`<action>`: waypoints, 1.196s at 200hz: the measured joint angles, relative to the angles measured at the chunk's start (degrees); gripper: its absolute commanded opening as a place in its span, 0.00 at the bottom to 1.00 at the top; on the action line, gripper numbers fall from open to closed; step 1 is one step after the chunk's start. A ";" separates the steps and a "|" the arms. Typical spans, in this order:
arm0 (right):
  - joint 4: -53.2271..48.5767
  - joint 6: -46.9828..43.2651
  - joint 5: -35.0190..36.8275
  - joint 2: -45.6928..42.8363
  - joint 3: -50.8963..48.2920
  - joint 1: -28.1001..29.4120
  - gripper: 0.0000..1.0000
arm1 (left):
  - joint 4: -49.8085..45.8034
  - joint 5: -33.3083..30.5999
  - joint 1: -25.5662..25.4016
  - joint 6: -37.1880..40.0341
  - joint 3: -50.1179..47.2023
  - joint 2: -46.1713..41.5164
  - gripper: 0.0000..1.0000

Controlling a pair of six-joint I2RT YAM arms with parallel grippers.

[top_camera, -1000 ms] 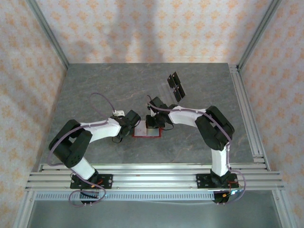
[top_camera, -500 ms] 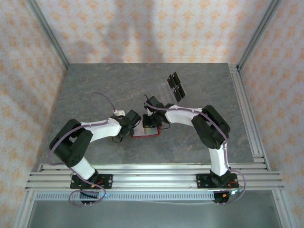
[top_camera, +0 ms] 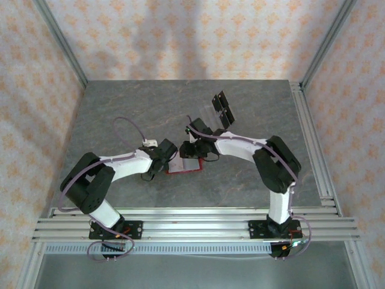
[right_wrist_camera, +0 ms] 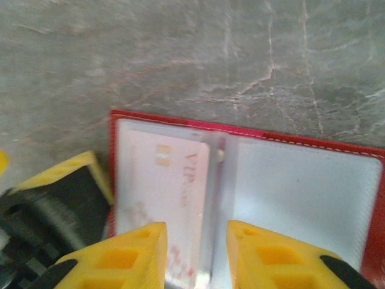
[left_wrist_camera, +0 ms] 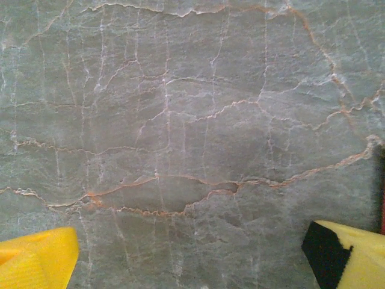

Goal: Put the credit cards into the card holder
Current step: Insert the credit card into the card slot, then close the card holder at the center of the table.

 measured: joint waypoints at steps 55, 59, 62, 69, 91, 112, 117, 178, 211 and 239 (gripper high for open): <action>-2.16 -2.19 5.81 -6.47 -1.68 -0.44 0.48 | 0.02 1.88 0.04 -0.15 0.00 -5.29 1.00; -2.40 -2.23 6.34 -6.43 -1.99 -0.44 0.48 | 0.04 2.08 0.04 -0.13 -0.02 -5.55 1.00; -2.67 -2.54 6.71 -6.43 -2.23 -0.44 0.48 | 0.13 2.32 0.04 -0.13 -0.02 -5.73 1.00; -3.39 -2.86 7.78 -6.32 -2.75 -0.44 0.49 | 0.48 3.13 0.09 -0.13 -0.07 -6.12 1.00; -4.85 -3.74 10.38 -5.29 -3.21 -0.44 0.50 | 3.69 6.84 0.68 0.04 -1.33 -7.69 1.00; -4.96 -4.28 12.39 -4.13 -3.56 -0.44 0.50 | 7.30 11.06 1.53 0.07 -2.21 -8.20 1.00; -4.96 -4.31 12.63 -3.89 -3.76 -0.44 0.50 | 8.28 12.11 1.70 0.07 -2.45 -8.20 1.00; -4.92 -5.16 14.60 -1.57 -5.86 -1.22 0.40 | 15.15 18.10 2.23 0.04 -3.69 -7.10 1.00; -4.68 -5.55 15.34 -1.60 -6.01 -1.51 0.29 | 15.50 18.32 2.29 0.07 -3.69 -6.99 1.00; -4.70 -5.86 16.00 -1.62 -6.27 -1.62 0.07 | 15.76 18.36 2.29 0.04 -3.89 -6.99 1.00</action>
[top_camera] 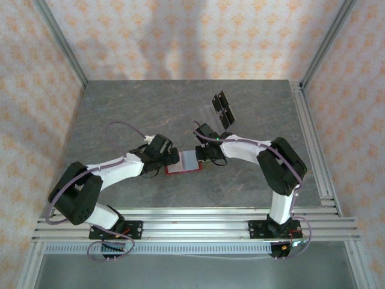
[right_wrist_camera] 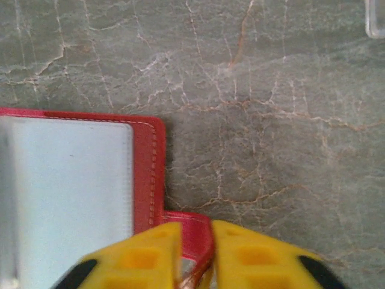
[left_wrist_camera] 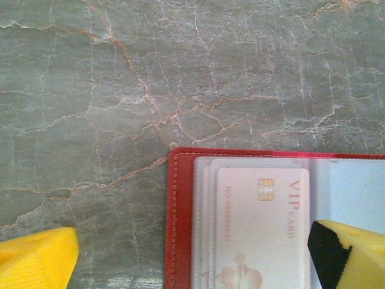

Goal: Put the credit cards into the card holder
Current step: Close the card holder at the center of the table.

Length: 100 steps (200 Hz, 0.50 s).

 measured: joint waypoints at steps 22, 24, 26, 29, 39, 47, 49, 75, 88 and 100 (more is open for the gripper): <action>0.04 -0.31 0.04 -0.02 -0.42 -0.22 0.00 | 0.59 0.39 0.00 0.02 -0.24 0.48 1.00; 0.07 -0.17 0.04 -0.02 -0.48 -0.28 0.00 | 0.70 0.48 0.00 0.02 -0.24 0.61 1.00; 0.09 -0.37 0.00 -0.02 -0.52 -0.31 0.00 | 0.81 0.61 0.00 0.02 -0.24 0.74 1.00; 0.15 -0.22 0.00 -0.02 -0.66 -0.33 0.00 | 1.03 0.79 0.00 0.02 -0.24 0.90 1.00; 0.28 -0.31 -0.04 -0.02 -0.96 -0.46 0.00 | 1.60 1.29 0.00 0.04 -0.24 1.46 1.00; 0.48 -0.31 -0.04 -0.02 -1.25 -0.57 0.00 | 2.21 1.55 0.00 0.04 -0.28 1.90 1.00; 0.55 -0.31 -0.07 -0.02 -1.33 -0.59 0.00 | 2.36 1.68 0.00 0.04 -0.28 2.03 1.00; 1.42 -0.28 -0.26 -0.02 -1.97 -0.70 0.00 | 4.48 2.99 0.00 0.22 -0.48 3.30 1.00; 1.75 -0.26 -0.26 -0.09 -2.19 -0.70 0.00 | 5.42 3.58 0.00 0.26 -0.57 3.72 1.00; 1.95 -0.24 -0.39 -0.15 -2.32 -0.70 0.00 | 6.23 4.20 0.00 0.35 -0.57 3.93 1.00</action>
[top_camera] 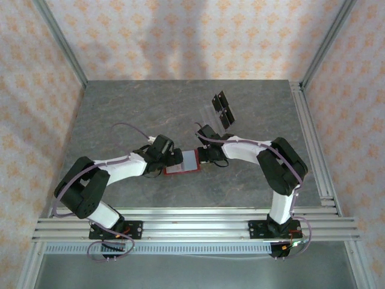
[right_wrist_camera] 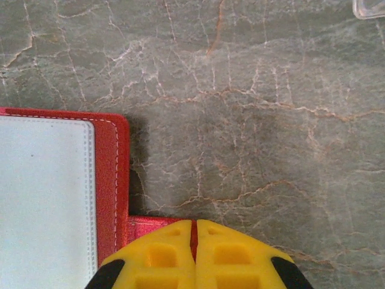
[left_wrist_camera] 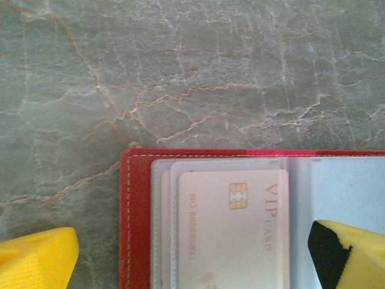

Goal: Put the credit cards into the card holder
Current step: Close the card holder at the center of the table.

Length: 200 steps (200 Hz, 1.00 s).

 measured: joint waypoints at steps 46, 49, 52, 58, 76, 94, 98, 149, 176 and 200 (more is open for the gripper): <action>0.31 0.15 -0.37 -0.07 -0.20 -0.13 0.00 | 2.93 1.68 0.00 0.02 -0.02 0.70 1.00; 0.31 0.15 -0.46 -0.07 -0.20 -0.15 0.00 | 3.08 1.73 0.00 0.04 -0.02 0.74 1.00; 0.31 0.15 -0.50 -0.07 -0.20 -0.22 0.00 | 3.19 1.75 0.00 0.02 -0.02 0.81 1.00; 0.35 0.15 -0.70 -0.07 -0.20 -0.24 0.00 | 3.50 1.79 0.00 0.02 -0.02 0.92 1.00; 0.42 0.17 -0.81 -0.07 -0.26 -0.28 0.00 | 3.80 1.90 -0.02 0.02 -0.02 1.20 1.00; 0.44 0.37 -0.94 -0.07 -0.26 -0.33 0.00 | 3.93 1.90 -0.02 -0.09 -0.02 1.31 1.00; 0.44 0.42 -0.96 -0.07 -0.26 -0.33 0.00 | 3.93 1.90 -0.02 -0.13 -0.02 1.31 1.00; 0.48 0.59 -1.22 -0.07 -0.26 -0.37 0.00 | 3.93 2.10 -0.92 -1.16 -0.20 -2.73 1.00; 0.87 0.59 -1.95 -0.07 -0.26 -0.37 0.00 | 4.17 1.97 -2.56 -2.16 0.00 -6.54 1.00; 1.03 0.61 -2.51 -0.07 -0.26 -0.37 0.00 | 4.22 1.55 -4.90 -2.97 1.57 -6.29 1.00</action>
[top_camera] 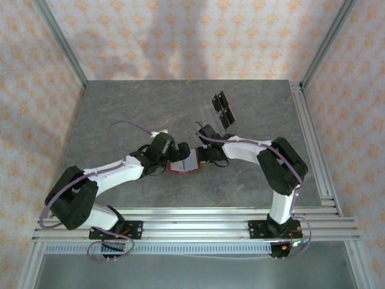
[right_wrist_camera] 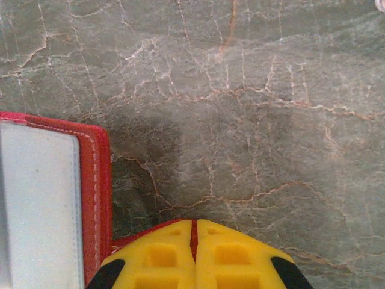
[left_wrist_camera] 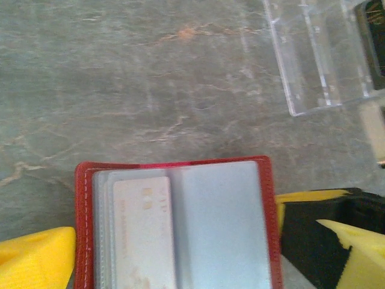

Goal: Put the credit cards into the card holder
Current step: Close the card holder at the center of the table.

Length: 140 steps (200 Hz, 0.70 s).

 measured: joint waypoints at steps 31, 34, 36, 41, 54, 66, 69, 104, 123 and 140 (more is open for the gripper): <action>0.28 0.20 -0.74 0.00 0.00 -0.02 0.00 | 1.25 -0.20 -3.26 -0.85 3.13 3.15 1.00; 0.20 0.42 -0.68 0.00 -0.02 -0.02 0.00 | 1.22 -0.46 -3.54 -0.92 3.43 3.39 1.00; 0.17 0.39 -0.68 0.00 -0.07 -0.09 0.00 | 1.25 -0.52 -3.58 -0.92 3.54 3.54 1.00; 0.15 0.44 -0.85 0.00 -0.22 -0.39 0.00 | 1.25 -0.72 -3.80 -1.09 3.87 3.98 1.00; 0.22 0.61 -1.09 0.00 -0.31 -1.03 0.00 | 1.42 -1.33 -4.17 -1.57 4.72 5.03 1.00; 0.22 0.83 -1.09 -0.11 -0.39 -1.53 0.00 | 1.64 -2.01 -4.63 -1.99 5.46 5.90 1.00; 0.22 0.85 -1.07 -0.17 -0.44 -1.66 0.00 | 1.75 -2.05 -4.70 -2.03 5.60 6.10 1.00; 0.74 1.53 -1.07 -1.33 -2.05 -2.91 0.00 | 4.31 -2.71 -5.77 -3.52 6.03 8.00 1.00; 1.22 2.21 -1.07 -2.16 -3.23 -3.56 0.00 | 5.75 -3.08 -6.43 -4.09 6.16 8.81 1.00; 2.19 3.06 -1.44 -3.15 -4.70 -4.11 0.01 | 6.45 -3.32 -7.06 -4.74 6.38 9.31 1.00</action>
